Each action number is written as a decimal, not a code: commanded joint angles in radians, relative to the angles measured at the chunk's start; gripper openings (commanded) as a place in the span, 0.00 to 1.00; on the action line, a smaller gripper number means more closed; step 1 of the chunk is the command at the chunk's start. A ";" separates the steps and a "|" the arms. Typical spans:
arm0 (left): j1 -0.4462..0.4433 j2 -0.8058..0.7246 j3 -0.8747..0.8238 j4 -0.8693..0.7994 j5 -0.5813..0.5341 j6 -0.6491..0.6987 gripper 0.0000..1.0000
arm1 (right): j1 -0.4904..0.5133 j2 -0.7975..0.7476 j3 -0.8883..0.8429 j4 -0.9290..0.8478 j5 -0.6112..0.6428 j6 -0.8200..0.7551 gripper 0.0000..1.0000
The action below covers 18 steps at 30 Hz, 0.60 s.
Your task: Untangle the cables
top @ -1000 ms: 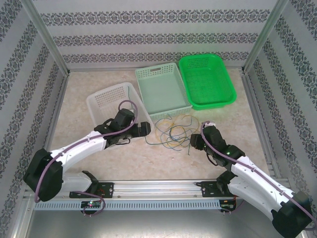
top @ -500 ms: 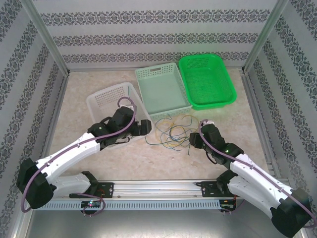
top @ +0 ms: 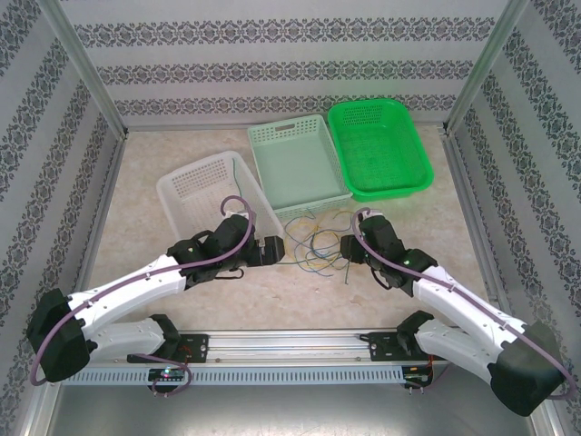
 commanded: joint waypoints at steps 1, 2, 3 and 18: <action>-0.016 0.000 -0.018 -0.071 0.026 -0.057 1.00 | -0.005 0.000 0.027 0.017 -0.008 -0.016 0.47; -0.016 -0.019 -0.004 -0.109 -0.001 -0.042 1.00 | -0.004 -0.001 0.024 0.019 -0.007 -0.012 0.47; -0.016 -0.039 0.011 -0.137 -0.025 -0.024 1.00 | -0.004 -0.002 0.022 0.021 -0.008 -0.009 0.47; 0.098 -0.328 0.094 -0.595 -0.336 0.015 1.00 | 0.101 0.223 0.247 0.060 -0.118 -0.086 0.45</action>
